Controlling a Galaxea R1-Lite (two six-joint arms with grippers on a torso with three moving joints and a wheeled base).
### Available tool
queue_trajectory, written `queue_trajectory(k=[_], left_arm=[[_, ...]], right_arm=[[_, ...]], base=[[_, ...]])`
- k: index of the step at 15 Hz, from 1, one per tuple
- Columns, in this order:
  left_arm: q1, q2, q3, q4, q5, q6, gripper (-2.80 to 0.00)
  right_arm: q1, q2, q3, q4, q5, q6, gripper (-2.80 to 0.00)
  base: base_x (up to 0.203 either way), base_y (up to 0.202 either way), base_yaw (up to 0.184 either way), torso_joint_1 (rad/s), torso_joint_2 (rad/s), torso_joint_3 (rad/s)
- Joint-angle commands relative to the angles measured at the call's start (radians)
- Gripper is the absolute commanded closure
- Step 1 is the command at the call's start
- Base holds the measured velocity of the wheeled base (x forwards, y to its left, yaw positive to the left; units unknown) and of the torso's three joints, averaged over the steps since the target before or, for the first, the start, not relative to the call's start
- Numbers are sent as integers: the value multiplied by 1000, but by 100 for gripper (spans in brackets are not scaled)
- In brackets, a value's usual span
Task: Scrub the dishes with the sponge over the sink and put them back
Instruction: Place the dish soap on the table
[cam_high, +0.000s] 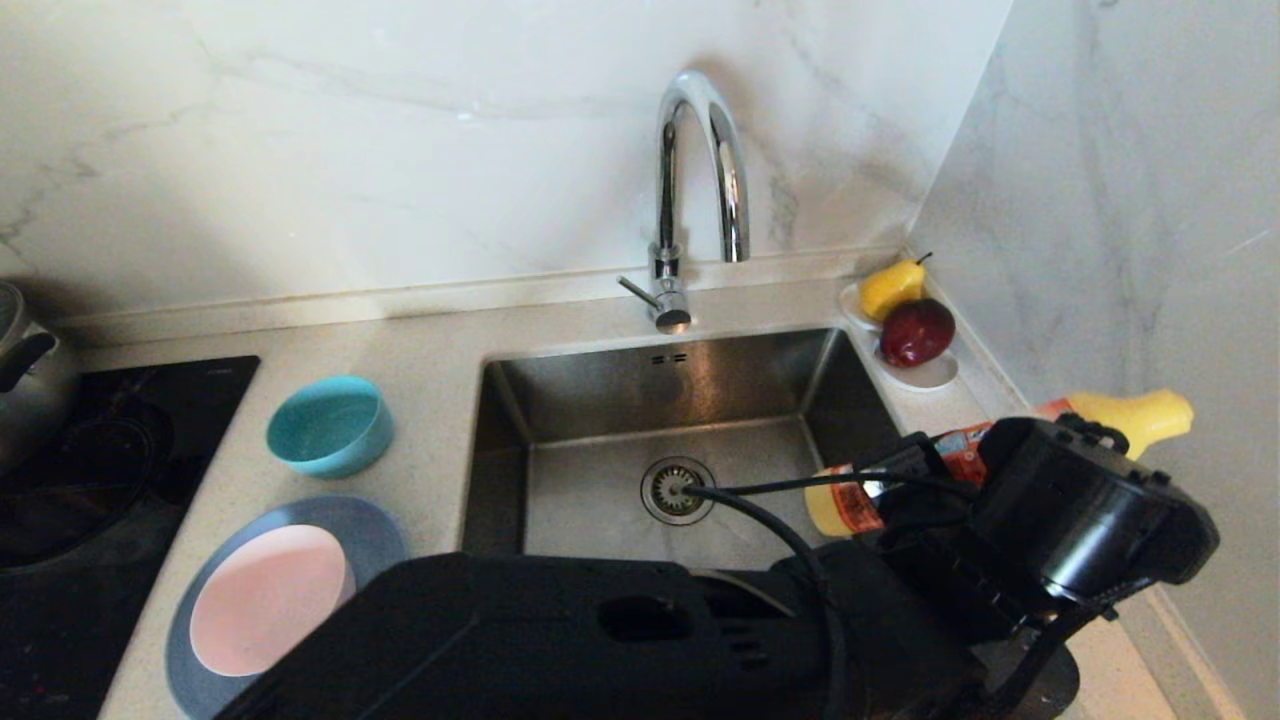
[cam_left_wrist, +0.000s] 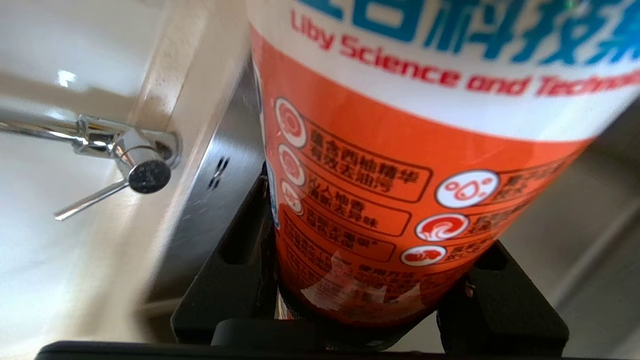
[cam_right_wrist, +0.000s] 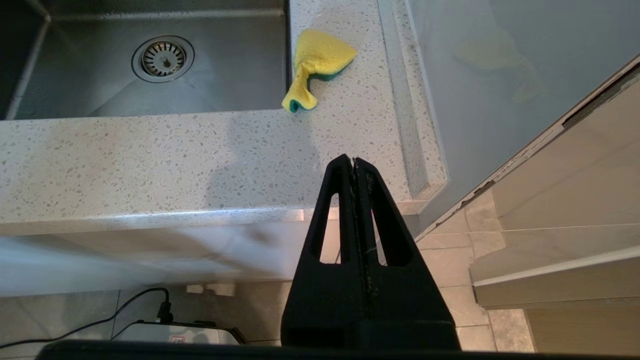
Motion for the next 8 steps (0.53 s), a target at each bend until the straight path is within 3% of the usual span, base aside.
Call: queue_trajectory(k=[1, 4, 8], left_arm=[[3, -120, -1, -15, -77, -78, 0], [13, -219, -3, -150, -203, -138, 0], [19, -350, -3, -243, -239, -231, 0]], right_arm=[[0, 0, 0, 2, 0, 0, 0], [0, 0, 0, 1, 0, 0, 0], [0, 0, 0, 0, 0, 0, 0]], base=[[0, 0, 0, 0, 0, 0], [0, 0, 0, 0, 0, 0], [0, 0, 0, 0, 0, 0]])
